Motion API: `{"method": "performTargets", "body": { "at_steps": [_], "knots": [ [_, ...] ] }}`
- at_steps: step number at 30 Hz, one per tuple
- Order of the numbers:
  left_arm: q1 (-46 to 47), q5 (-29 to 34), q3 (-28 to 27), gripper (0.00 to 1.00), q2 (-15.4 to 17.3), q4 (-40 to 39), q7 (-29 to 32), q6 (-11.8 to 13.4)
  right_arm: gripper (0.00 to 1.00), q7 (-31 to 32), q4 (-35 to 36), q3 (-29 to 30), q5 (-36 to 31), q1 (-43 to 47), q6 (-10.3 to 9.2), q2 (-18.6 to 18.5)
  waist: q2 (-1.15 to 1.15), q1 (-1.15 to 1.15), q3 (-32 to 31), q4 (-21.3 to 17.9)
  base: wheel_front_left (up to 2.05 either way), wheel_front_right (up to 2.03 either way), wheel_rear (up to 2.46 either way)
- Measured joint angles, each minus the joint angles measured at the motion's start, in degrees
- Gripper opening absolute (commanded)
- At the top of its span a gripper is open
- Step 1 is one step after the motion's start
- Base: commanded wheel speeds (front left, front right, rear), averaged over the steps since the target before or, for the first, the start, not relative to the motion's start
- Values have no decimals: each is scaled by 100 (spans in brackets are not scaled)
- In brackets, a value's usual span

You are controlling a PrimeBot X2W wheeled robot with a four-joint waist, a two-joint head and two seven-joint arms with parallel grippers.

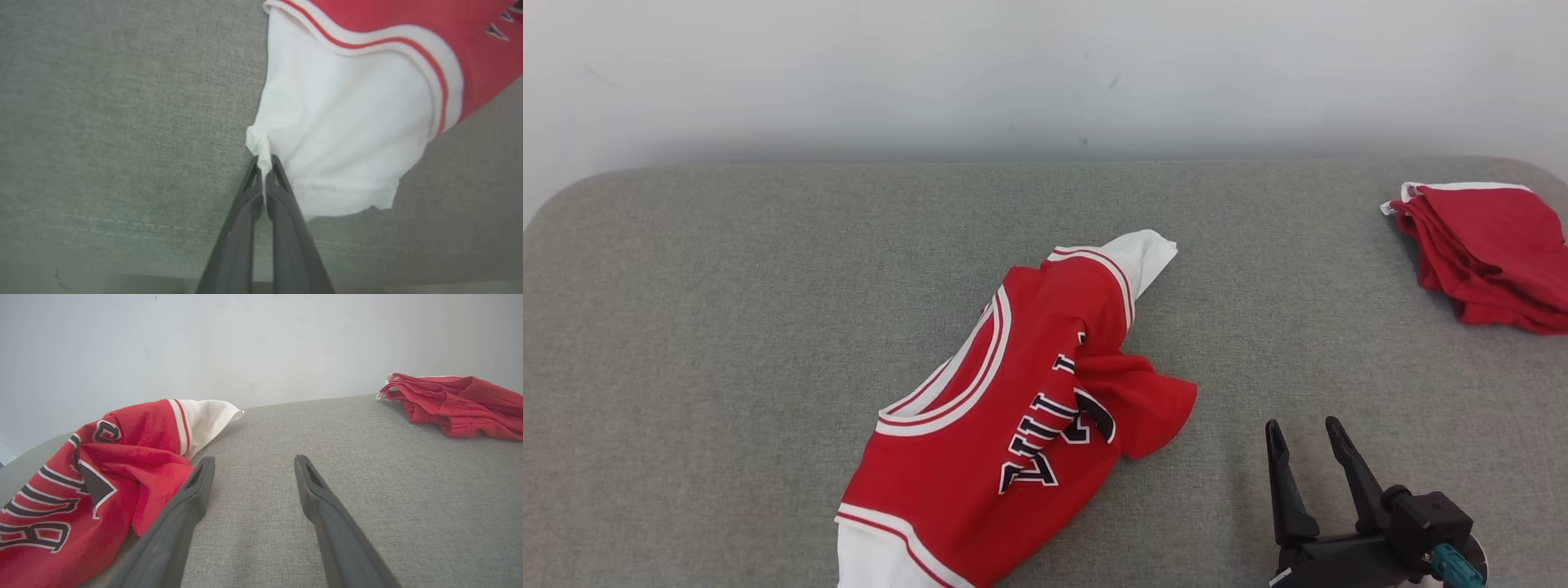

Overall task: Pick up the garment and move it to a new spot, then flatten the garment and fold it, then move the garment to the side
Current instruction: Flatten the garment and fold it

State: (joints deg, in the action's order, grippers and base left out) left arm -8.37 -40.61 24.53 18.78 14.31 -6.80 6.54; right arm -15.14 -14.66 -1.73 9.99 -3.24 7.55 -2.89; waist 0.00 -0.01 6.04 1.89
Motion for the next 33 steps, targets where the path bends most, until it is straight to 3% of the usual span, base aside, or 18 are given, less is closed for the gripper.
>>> {"method": "performTargets", "body": {
  "at_steps": [1, 2, 10, 18, 23, 33],
  "knots": [
    [43, 0, -26, 47, 3, -2, -49, 0, 100, 0, 0, 0, 0, 3, 0, -1, 0, 0, -4, 2, 0, 0, 0],
    [85, 0, -44, 100, 15, -14, -63, -1, 100, 0, 1, -1, 0, 3, 0, 0, 0, 0, -8, 3, 0, 0, 0],
    [527, 412, -249, 100, 446, -524, -469, 59, 100, 0, 15, -12, 7, 4, 0, 2, 1, 1, 11, -28, 0, 0, 0],
    [1314, 693, -237, 100, 799, -884, -132, 15, 100, 0, 2, -43, 74, -65, 0, 1, 1, 1, 86, -218, 0, 0, 0],
    [1940, 722, -145, 100, 750, -709, 42, -135, 100, 0, 3, -89, 153, -166, 0, 1, 1, 1, 168, -441, 0, 0, 0],
    [3337, 665, 145, 100, 328, 398, 237, -743, 100, 0, -21, -64, 186, -249, 0, -2, 1, 1, 378, -932, 0, 0, 0]
  ]
}}
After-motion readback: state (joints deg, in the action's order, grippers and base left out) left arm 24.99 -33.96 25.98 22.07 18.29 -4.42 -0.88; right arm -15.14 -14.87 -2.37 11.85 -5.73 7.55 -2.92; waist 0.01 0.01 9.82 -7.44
